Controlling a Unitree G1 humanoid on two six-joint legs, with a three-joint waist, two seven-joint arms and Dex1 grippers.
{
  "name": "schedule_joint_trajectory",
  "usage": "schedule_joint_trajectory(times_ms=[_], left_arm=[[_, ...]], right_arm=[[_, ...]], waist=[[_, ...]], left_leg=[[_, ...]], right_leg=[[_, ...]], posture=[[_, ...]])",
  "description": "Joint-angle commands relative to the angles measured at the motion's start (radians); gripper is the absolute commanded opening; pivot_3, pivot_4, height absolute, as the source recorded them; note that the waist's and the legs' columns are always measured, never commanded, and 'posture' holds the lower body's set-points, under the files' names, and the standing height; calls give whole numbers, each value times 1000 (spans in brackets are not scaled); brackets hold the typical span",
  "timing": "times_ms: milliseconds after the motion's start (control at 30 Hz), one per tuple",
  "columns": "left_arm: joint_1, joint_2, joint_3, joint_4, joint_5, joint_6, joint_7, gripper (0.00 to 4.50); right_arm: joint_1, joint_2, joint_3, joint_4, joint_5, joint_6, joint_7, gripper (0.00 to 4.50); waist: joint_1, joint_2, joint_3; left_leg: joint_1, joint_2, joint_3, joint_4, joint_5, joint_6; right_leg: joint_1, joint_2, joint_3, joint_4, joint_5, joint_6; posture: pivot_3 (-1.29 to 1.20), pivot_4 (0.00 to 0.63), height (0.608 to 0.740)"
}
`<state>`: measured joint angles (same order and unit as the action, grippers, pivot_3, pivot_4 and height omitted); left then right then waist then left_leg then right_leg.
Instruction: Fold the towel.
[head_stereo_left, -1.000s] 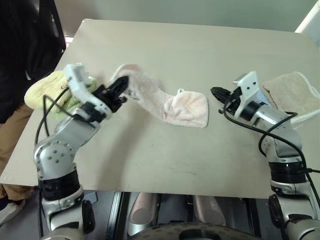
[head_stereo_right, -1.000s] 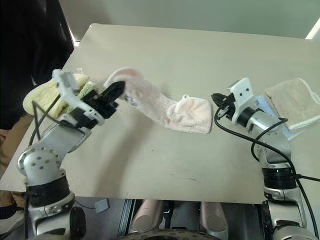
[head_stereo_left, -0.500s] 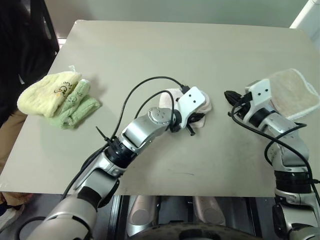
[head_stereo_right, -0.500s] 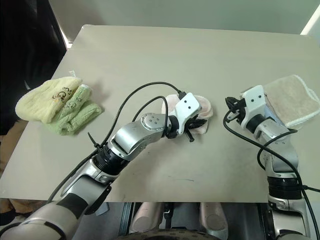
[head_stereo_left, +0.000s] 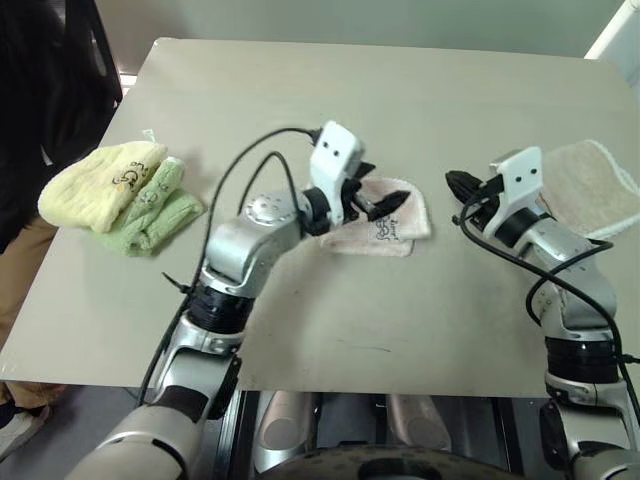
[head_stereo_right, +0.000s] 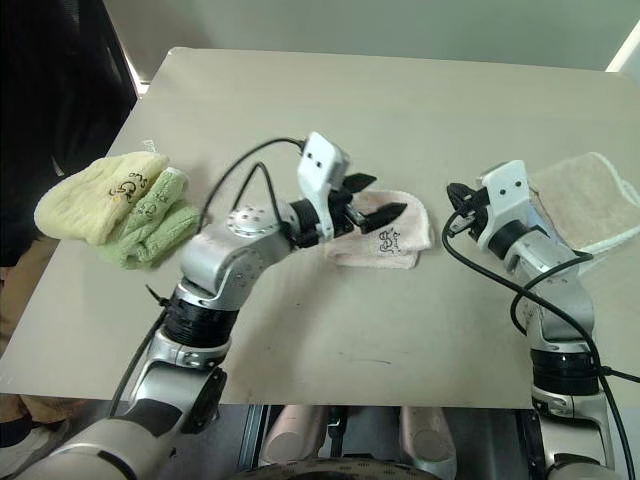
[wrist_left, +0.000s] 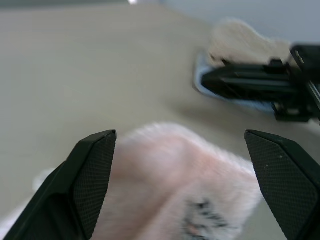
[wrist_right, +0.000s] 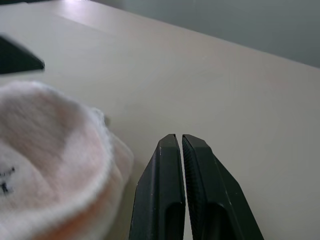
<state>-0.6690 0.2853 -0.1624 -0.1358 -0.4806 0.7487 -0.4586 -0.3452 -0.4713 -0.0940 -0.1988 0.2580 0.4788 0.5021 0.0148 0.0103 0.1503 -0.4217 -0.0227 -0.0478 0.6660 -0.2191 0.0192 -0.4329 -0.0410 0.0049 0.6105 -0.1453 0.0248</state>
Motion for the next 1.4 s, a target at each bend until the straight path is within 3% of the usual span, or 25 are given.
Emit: schedule_joint_trajectory(times_ms=[33, 133, 467, 500, 800, 900, 1067, 1233, 1333, 1400], left_arm=[[23, 23, 65, -76, -7, -25, -12, 4481], [33, 34, 79, -40, 32, -54, -1, 3906], [78, 28, -30, 16, 152, -135, -57, 242], [85, 24, -54, 34, 174, -137, -57, 39], [128, 6, -196, 219, 341, -170, -45, 39], [134, -17, -131, 187, 298, -184, -52, 39], [127, -92, 92, 46, 85, -192, -75, 39], [117, -20, 212, -3, 22, -152, -76, 39], [133, 47, 214, 23, 58, -162, -85, 0], [139, 63, 220, 36, 59, -164, -84, 0]], right_arm=[[-35, 13, 15, -37, 22, 2, 12, 205], [-70, 33, 28, -49, 42, 18, 18, 0], [-79, 115, 131, -38, 50, 51, 33, 0], [-70, 124, 138, -31, 54, 55, 35, 0], [-17, 160, 227, 156, -55, 74, -16, 0], [-13, 157, 219, 135, -57, 57, -16, 0], [-23, 128, 150, 19, -12, 55, 2, 0], [-20, 56, 42, -97, 79, 137, 30, 0], [-13, 23, -5, -116, 122, 178, 44, 561], [-11, 13, -28, -115, 147, 208, 43, 1226]], waist=[[0, 0, 0], [0, 0, 0], [2, 0, 0], [2, 0, 0], [1, 1, -1], [1, 1, -1], [1, 1, 0], [0, 1, 0], [0, 1, 0], [0, 1, 0]], left_leg=[[0, 0, 0, 0, 0, 0], [0, 0, 0, 1, 0, 0], [-1, 0, -1, 2, 0, 2], [-1, 0, 0, 3, 0, 2], [1, 0, 0, 3, -1, 2], [4, 0, -1, 3, -4, 7], [0, 0, -1, 2, -3, 5], [0, 0, 0, 2, 2, 10], [2, 0, 0, 1, 2, 8], [2, 0, 0, 1, 3, 7]], right_leg=[[0, 0, 0, 0, 0, 0], [0, 0, 0, 0, 0, -1], [0, 0, 0, -1, 0, -4], [0, 0, 0, -1, 0, -4], [0, 0, 0, 0, 3, -7], [2, 0, 0, 0, 4, -9], [0, 0, 0, 0, 7, -9], [1, 0, 0, 0, 7, -8], [1, 0, 0, 0, 5, -5], [1, 0, 0, 0, 4, -3]], posture=[[0, 150, 736], [0, 150, 736], [0, 150, 736], [0, 150, 736], [0, 150, 736], [0, 150, 736], [0, 150, 736], [0, 150, 736], [0, 150, 736], [0, 150, 736]])
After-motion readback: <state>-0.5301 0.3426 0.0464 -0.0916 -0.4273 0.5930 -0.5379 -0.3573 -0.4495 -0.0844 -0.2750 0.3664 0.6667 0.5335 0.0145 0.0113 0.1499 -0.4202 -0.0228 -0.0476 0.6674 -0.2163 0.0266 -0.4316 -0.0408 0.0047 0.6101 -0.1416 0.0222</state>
